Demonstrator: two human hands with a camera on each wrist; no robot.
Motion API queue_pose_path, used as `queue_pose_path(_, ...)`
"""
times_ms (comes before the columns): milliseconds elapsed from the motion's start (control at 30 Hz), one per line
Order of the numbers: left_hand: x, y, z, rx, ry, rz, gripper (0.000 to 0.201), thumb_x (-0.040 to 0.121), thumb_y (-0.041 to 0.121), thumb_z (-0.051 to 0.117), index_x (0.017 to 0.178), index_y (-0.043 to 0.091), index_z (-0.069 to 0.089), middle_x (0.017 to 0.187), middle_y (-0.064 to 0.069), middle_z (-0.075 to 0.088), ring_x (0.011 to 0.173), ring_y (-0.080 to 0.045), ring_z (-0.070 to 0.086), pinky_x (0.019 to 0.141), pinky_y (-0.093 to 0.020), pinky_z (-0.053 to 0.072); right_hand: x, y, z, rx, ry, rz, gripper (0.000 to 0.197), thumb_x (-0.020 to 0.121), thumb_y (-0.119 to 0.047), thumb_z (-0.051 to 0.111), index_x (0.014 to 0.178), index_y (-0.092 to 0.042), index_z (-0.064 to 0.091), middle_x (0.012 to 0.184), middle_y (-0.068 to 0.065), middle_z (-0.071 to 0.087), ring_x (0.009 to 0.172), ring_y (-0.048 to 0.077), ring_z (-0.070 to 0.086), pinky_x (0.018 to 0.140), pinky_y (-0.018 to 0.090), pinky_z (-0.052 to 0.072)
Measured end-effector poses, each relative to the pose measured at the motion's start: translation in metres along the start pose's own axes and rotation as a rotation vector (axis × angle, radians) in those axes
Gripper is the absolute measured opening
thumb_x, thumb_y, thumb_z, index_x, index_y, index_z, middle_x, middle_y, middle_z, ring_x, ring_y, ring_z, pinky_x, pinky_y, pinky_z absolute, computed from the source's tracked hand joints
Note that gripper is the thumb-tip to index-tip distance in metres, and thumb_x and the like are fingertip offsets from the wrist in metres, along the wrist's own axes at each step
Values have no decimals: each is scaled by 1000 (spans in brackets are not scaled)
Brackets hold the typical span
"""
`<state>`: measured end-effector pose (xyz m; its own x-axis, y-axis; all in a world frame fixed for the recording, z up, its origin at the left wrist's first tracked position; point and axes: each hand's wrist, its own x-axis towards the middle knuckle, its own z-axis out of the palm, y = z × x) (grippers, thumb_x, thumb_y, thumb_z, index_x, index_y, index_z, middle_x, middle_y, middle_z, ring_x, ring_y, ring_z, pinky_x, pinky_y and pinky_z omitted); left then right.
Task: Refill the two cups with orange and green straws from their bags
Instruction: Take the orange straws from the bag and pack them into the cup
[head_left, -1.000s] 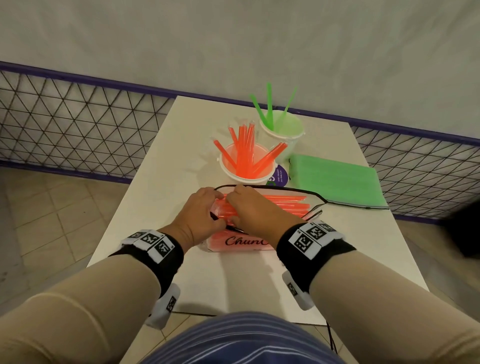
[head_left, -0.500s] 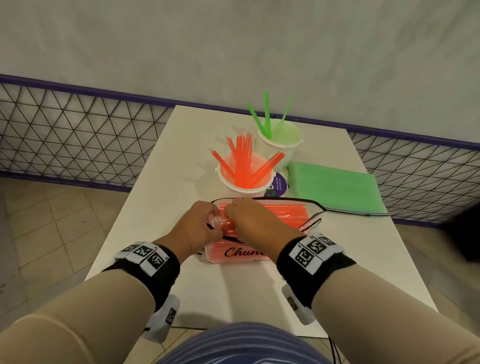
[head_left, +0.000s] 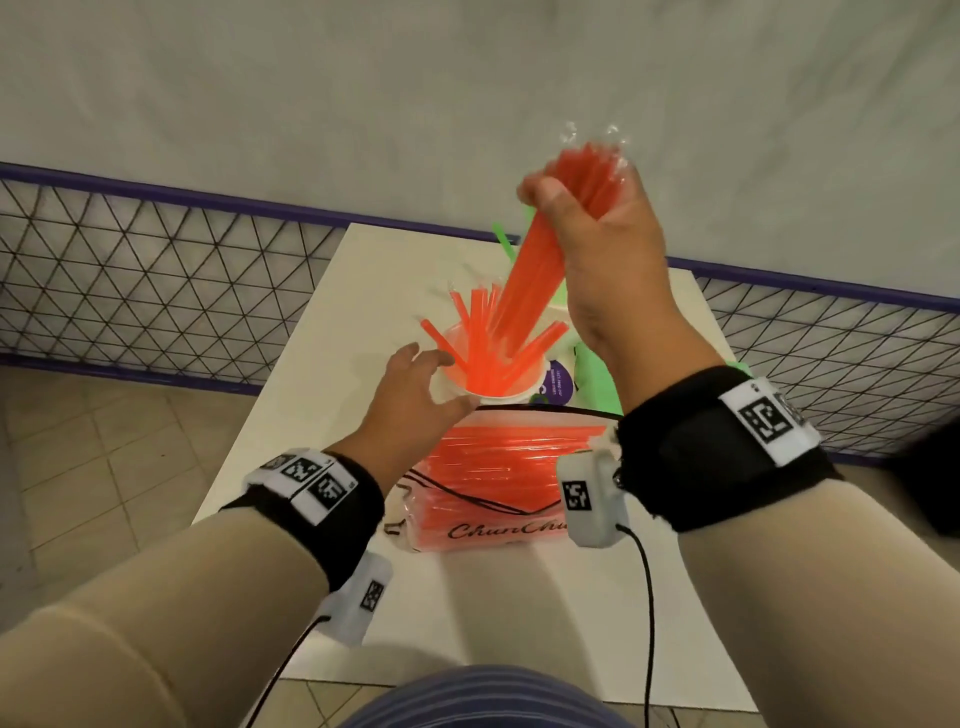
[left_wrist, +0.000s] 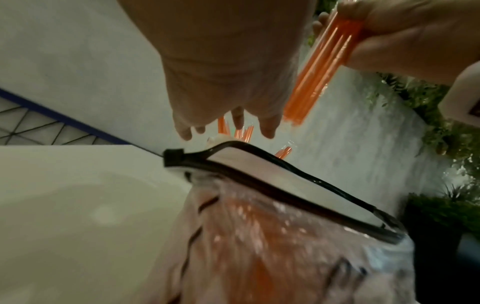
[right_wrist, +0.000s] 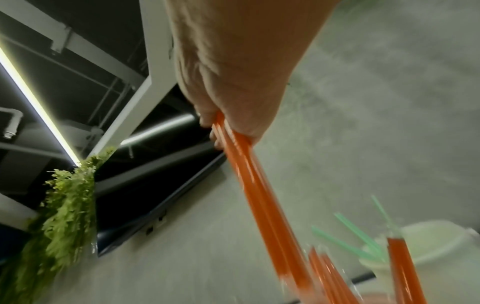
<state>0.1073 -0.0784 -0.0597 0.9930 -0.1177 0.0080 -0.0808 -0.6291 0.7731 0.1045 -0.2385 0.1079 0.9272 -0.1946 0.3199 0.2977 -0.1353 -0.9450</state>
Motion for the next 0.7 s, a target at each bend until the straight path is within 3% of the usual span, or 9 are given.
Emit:
queue_pose_path(67, 10, 6, 3, 39, -72, -54, 51, 82, 46, 71, 125, 27, 52, 158, -7, 17, 144, -24, 24, 106, -27, 25, 4, 14, 8, 21, 81, 23, 26, 91, -27, 64, 116, -22, 59, 105, -8, 68, 96, 4, 64, 83, 24, 52)
queue_pose_path(133, 15, 8, 5, 70, -86, -81, 43, 81, 46, 72, 114, 24, 56, 159, -9, 15, 143, -27, 26, 106, -32, 29, 2, 40, 15, -12, 99, 72, 22, 92, -25, 63, 114, -22, 59, 102, -9, 66, 94, 6, 64, 87, 31, 54)
queue_pose_path(267, 19, 5, 6, 73, -67, -54, 33, 80, 45, 74, 95, 20, 58, 160, -8, 17, 144, -27, 27, 105, -34, 30, -9, 94, 18, -205, 15, 216, 14, 93, -24, 61, 107, -26, 58, 101, -12, 65, 97, 10, 63, 94, 39, 51)
queue_pose_path(333, 18, 7, 6, 85, -55, -16, 34, 80, 44, 74, 93, 17, 59, 157, -8, 25, 142, -27, 31, 99, -32, 32, -12, 114, 15, -356, -55, 266, 19, 94, -25, 60, 113, -22, 58, 108, -6, 65, 103, 16, 63, 95, 34, 49)
queue_pose_path(433, 16, 11, 3, 115, -49, 4, 40, 82, 43, 73, 99, 10, 60, 152, -7, 33, 133, -24, 41, 88, -26, 32, -9, 127, 13, -639, -177, 284, 33, 95, -30, 59, 125, -17, 56, 122, 2, 64, 112, 23, 60, 87, 29, 42)
queue_pose_path(533, 16, 10, 4, 108, -47, -6, 40, 81, 44, 74, 97, 10, 60, 154, -3, 32, 132, -24, 43, 86, -25, 33, 5, 128, 18, -887, -243, 268, 34, 90, -36, 62, 116, -15, 61, 112, 6, 67, 103, 27, 63, 79, 32, 45)
queue_pose_path(633, 17, 9, 4, 78, -55, -26, 37, 79, 41, 76, 93, 11, 59, 161, -3, 20, 141, -22, 35, 92, -23, 32, 19, 123, 25, -919, -223, 257, 23, 85, -22, 68, 103, -8, 62, 102, 8, 66, 97, 27, 63, 70, 28, 40)
queue_pose_path(700, 16, 11, 4, 61, -53, -36, 36, 79, 38, 77, 93, 11, 60, 162, -3, 16, 145, -19, 27, 96, -22, 27, 25, 123, 26, -950, -189, 273, 23, 87, -13, 64, 109, -4, 60, 107, 11, 65, 103, 27, 62, 73, 29, 43)
